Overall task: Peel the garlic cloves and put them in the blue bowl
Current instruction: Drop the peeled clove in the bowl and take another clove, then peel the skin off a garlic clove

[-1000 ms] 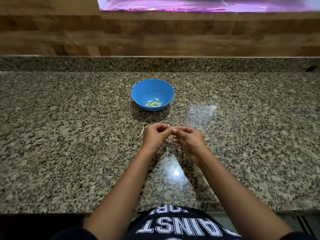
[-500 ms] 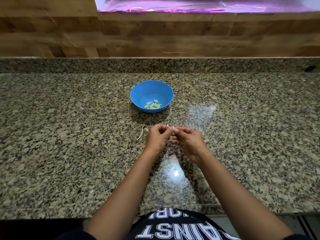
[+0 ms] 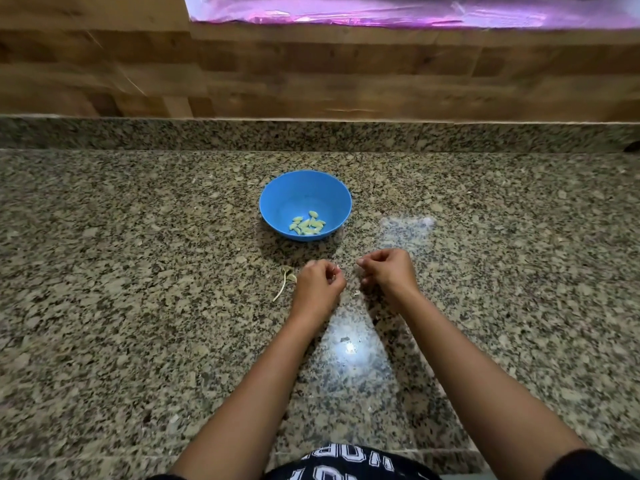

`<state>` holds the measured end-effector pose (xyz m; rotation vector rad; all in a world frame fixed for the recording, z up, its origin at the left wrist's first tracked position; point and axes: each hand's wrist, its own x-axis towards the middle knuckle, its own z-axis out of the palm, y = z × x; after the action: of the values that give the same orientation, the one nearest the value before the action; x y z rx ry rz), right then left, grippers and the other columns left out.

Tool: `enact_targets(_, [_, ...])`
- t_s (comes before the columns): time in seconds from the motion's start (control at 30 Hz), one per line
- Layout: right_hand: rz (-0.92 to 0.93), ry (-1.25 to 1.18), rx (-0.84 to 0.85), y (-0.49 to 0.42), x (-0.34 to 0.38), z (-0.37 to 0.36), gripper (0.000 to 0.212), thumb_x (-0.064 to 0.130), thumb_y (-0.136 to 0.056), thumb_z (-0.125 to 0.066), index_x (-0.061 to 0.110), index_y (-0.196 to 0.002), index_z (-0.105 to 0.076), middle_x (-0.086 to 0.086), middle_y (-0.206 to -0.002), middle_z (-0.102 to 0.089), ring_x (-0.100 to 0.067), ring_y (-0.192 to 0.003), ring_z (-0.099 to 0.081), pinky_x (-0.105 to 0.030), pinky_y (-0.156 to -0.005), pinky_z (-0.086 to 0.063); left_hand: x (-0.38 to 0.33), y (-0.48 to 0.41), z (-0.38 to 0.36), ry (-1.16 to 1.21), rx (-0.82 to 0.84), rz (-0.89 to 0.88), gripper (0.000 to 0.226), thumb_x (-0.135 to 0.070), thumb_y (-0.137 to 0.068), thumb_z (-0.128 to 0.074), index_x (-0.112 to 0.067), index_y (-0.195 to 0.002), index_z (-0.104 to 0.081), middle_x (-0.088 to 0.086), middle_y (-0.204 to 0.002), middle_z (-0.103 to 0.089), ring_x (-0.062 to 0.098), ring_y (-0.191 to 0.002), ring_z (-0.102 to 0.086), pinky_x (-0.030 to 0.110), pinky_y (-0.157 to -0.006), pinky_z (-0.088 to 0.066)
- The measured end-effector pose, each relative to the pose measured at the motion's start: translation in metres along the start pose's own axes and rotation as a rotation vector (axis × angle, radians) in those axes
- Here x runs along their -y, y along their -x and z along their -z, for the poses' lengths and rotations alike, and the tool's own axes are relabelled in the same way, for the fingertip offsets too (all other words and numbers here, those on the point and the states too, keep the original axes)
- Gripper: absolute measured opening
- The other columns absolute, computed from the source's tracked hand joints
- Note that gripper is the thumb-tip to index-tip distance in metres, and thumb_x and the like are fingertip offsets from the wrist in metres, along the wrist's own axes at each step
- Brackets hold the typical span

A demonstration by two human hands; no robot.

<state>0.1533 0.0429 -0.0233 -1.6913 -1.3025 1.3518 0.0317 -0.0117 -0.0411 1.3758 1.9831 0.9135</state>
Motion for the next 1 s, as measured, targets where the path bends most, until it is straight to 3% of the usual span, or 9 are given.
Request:
enact_targets(0.13, [-0.008,-0.007,-0.016,-0.004,-0.009,0.000,0.006,0.001,-0.089,-0.058,0.000,-0.088,-0.064,-0.010,-0.074,-0.064,-0.015,-0.055,-0.057,-0.030,-0.060,-0.055,0.006,-0.002,-0.004,-0.063,0.011,-0.055,0.011,-0.018,-0.091,-0.057,-0.008,-0.092,-0.062,0.003,-0.096,-0.052,0.014,-0.085,-0.051,0.024,-0.076,-0.045])
enact_targets(0.33, [0.130,0.133,-0.035,0.013,-0.022,0.009,0.010,0.009,-0.092,-0.056,0.009,-0.096,-0.065,-0.005,-0.090,-0.067,-0.015,-0.076,-0.062,-0.016,-0.061,-0.048,0.012,0.010,-0.004,-0.018,-0.006,-0.122,0.011,-0.016,-0.092,-0.056,-0.006,-0.095,-0.061,0.001,-0.097,-0.050,0.012,-0.085,-0.052,0.019,-0.077,-0.048])
enact_targets(0.4, [0.252,0.331,0.016,0.027,-0.029,0.010,0.018,0.016,-0.094,-0.053,0.009,-0.108,-0.063,-0.003,-0.099,-0.064,-0.011,-0.085,-0.059,-0.013,-0.071,-0.047,0.015,0.018,-0.002,-0.008,-0.016,-0.146,0.009,-0.015,-0.092,-0.056,-0.007,-0.094,-0.060,-0.002,-0.096,-0.048,0.007,-0.083,-0.049,0.007,-0.072,-0.044])
enact_targets(0.5, [0.441,0.695,0.125,0.040,-0.042,0.004,0.037,0.025,-0.095,-0.052,0.011,-0.129,-0.052,-0.003,-0.125,-0.052,-0.016,-0.118,-0.044,-0.024,-0.102,-0.033,0.021,0.028,0.002,0.022,-0.075,-0.137,0.008,-0.011,-0.091,-0.057,-0.005,-0.094,-0.061,-0.001,-0.095,-0.049,0.007,-0.079,-0.049,0.002,-0.067,-0.040])
enact_targets(0.57, [0.511,0.811,0.183,0.040,-0.043,-0.003,0.044,0.019,-0.095,-0.052,0.011,-0.137,-0.044,-0.006,-0.136,-0.043,-0.021,-0.128,-0.034,-0.025,-0.106,-0.024,0.023,0.032,0.005,0.011,-0.102,-0.137,0.008,-0.010,-0.090,-0.058,-0.004,-0.094,-0.062,-0.001,-0.093,-0.049,0.007,-0.077,-0.048,0.000,-0.066,-0.037])
enact_targets(0.67, [0.573,0.837,0.221,0.039,-0.038,-0.010,0.037,0.011,-0.092,-0.052,0.015,-0.129,-0.055,-0.006,-0.130,-0.049,-0.023,-0.123,-0.038,-0.028,-0.102,-0.029,0.025,0.036,0.008,-0.011,-0.099,-0.144,0.007,-0.009,-0.089,-0.058,-0.004,-0.092,-0.061,-0.001,-0.091,-0.049,0.010,-0.080,-0.047,0.002,-0.066,-0.037])
enact_targets(0.83, [0.679,0.903,0.176,0.062,-0.045,-0.003,0.026,0.006,-0.089,-0.051,0.009,-0.110,-0.066,-0.006,-0.107,-0.059,-0.017,-0.101,-0.046,-0.020,-0.077,-0.029,0.030,0.054,0.010,-0.054,-0.082,-0.143,0.004,-0.009,-0.089,-0.058,-0.007,-0.087,-0.059,-0.002,-0.086,-0.048,0.007,-0.073,-0.045,0.002,-0.063,-0.036])
enact_targets(0.97, [0.631,0.819,0.172,0.077,-0.049,-0.006,0.018,0.011,-0.092,-0.054,0.007,-0.104,-0.067,-0.005,-0.102,-0.061,-0.018,-0.098,-0.051,-0.021,-0.085,-0.040,0.032,0.068,0.012,0.097,-0.108,0.063,0.010,-0.017,-0.088,-0.062,-0.015,-0.079,-0.058,-0.003,-0.081,-0.059,0.010,-0.070,-0.054,0.009,-0.058,-0.042])
enact_targets(1.0, [0.563,0.722,0.171,0.079,-0.044,-0.010,0.016,0.011,-0.091,-0.055,0.007,-0.101,-0.068,-0.004,-0.101,-0.063,-0.016,-0.095,-0.055,-0.022,-0.087,-0.044,0.031,0.072,0.014,0.198,-0.118,0.158,0.013,-0.019,-0.087,-0.064,-0.018,-0.075,-0.057,-0.003,-0.078,-0.062,0.012,-0.067,-0.056,0.020,-0.059,-0.047])
